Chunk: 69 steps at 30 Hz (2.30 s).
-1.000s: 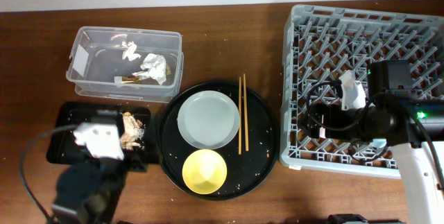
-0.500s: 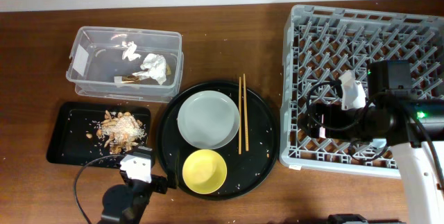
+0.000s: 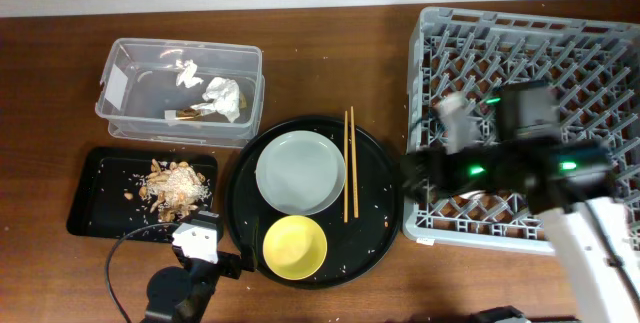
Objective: Sort waste into correct bins and load items into the dishwasher rack
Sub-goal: 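Grasp the yellow bowl with the right gripper and place it in the rack, then grasp the white plate with the right gripper and stand it in the rack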
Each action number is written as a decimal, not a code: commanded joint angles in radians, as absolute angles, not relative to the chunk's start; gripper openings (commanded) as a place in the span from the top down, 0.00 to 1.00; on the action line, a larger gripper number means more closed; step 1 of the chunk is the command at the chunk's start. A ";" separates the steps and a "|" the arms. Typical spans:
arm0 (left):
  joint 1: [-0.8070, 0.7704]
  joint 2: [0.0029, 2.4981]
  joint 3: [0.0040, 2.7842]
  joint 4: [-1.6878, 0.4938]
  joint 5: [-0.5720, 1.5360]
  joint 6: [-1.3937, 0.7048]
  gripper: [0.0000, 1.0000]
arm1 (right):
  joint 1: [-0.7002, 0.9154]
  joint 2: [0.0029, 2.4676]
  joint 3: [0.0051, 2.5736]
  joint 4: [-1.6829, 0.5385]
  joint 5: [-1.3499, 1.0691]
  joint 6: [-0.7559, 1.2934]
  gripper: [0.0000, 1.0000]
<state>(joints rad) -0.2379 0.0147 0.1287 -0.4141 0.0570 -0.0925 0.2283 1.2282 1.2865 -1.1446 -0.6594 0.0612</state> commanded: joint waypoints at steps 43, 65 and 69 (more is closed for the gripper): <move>-0.233 0.007 0.121 -0.408 0.072 -0.073 0.00 | 0.053 1.517 1.192 -0.692 0.914 0.443 0.96; -0.233 0.007 0.121 -0.408 0.072 -0.073 0.00 | 0.335 1.634 1.299 -0.955 0.867 0.418 0.29; -0.233 0.007 0.121 -0.408 0.072 -0.073 0.00 | 0.429 1.596 1.361 -0.970 0.388 0.287 0.21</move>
<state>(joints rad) -0.2379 0.0128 0.1287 -0.4137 0.0574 -0.0925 0.3714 1.6463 1.3125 -0.9627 0.7719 0.3794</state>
